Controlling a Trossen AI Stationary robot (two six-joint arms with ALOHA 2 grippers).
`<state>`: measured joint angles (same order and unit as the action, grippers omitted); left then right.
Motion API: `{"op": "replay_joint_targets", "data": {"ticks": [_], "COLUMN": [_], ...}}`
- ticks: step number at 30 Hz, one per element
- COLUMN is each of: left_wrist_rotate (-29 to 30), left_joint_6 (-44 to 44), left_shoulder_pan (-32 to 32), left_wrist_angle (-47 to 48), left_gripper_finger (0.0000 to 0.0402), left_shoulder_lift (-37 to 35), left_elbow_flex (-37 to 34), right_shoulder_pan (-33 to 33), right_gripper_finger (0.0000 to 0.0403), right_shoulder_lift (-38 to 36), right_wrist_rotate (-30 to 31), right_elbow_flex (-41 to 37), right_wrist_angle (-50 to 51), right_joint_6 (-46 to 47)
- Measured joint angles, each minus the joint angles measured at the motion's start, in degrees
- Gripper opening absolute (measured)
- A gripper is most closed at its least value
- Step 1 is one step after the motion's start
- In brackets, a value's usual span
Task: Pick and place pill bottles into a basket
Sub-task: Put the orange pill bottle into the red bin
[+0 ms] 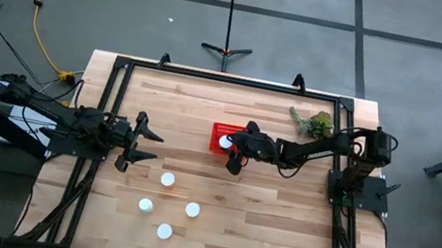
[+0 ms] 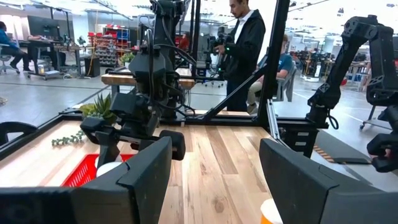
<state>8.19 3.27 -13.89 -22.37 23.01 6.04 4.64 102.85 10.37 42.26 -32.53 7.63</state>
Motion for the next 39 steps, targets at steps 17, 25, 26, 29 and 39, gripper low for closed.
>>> {"op": "replay_joint_targets", "data": {"ticks": [17, 25, 26, 29, 39], "left_wrist_rotate": [0.0, 0.0, 0.02, 0.01, 0.02], "left_joint_6": [0.0, 0.0, 0.0, 0.0, 0.0], "left_shoulder_pan": [0.0, -0.01, -0.02, -0.01, 0.0], "left_wrist_angle": [-0.02, -0.02, -0.02, -0.02, -0.01], "left_gripper_finger": [0.0277, 0.0277, 0.0277, 0.0277, 0.0277], "left_shoulder_lift": [0.02, 0.0, 0.01, 0.01, 0.0], "left_elbow_flex": [0.0, 0.0, 0.0, 0.0, 0.0], "right_shoulder_pan": [0.35, 0.35, 0.35, 0.35, 0.24], "right_gripper_finger": [0.0236, 0.0256, 0.0258, 0.0259, 0.026], "right_shoulder_lift": [0.0, -0.02, -0.02, -0.02, -8.62], "right_wrist_rotate": [-0.06, -0.32, -0.32, -0.32, -0.39], "right_elbow_flex": [0.04, 0.04, 0.04, 0.04, -0.07], "right_wrist_angle": [0.48, 0.5, 0.5, 0.25, 0.35], "right_joint_6": [1.41, 1.44, 1.43, 1.26, -1.44]}}
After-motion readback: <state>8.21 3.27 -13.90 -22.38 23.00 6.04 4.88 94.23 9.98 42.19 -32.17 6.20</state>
